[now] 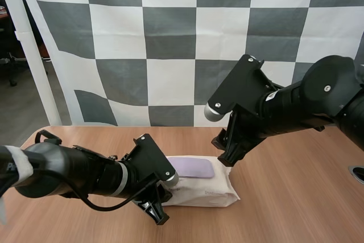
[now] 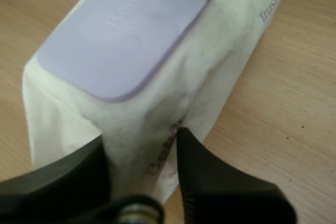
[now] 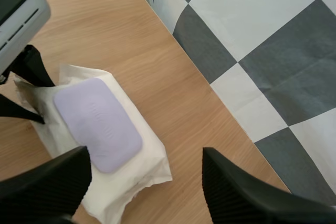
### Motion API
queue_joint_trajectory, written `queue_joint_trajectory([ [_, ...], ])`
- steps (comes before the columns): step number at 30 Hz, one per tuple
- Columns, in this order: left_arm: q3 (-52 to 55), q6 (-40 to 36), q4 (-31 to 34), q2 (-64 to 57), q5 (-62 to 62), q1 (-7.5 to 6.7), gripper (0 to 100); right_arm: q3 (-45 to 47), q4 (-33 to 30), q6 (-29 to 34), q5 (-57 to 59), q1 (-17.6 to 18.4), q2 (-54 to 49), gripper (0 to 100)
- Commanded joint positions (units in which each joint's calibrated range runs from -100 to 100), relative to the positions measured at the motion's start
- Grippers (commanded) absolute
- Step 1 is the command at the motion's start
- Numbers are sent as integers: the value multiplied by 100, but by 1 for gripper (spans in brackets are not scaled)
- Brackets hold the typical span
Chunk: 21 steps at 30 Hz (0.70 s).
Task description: Open the wet wipes lid
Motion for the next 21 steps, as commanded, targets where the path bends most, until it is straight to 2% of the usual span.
queue_joint_trajectory([
  [1, -35, 185, -62, -5, -25, -1, 0, -4, -13, -112, 166, -1, 12, 100],
  [4, -81, 185, -62, -5, 135, -1, 0, 11, 55, -293, 282, -1, 86, 100],
  [12, -147, 185, -62, -5, 537, -1, 0, 629, 813, -1564, 487, -1, 583, 100],
  [18, -247, 185, -72, -5, 711, -1, 0, 817, 852, -2359, 658, -1, 948, 100],
  [21, -250, 185, -72, -5, 754, -1, 0, 817, 874, -2484, 303, -1, 1066, 100],
])
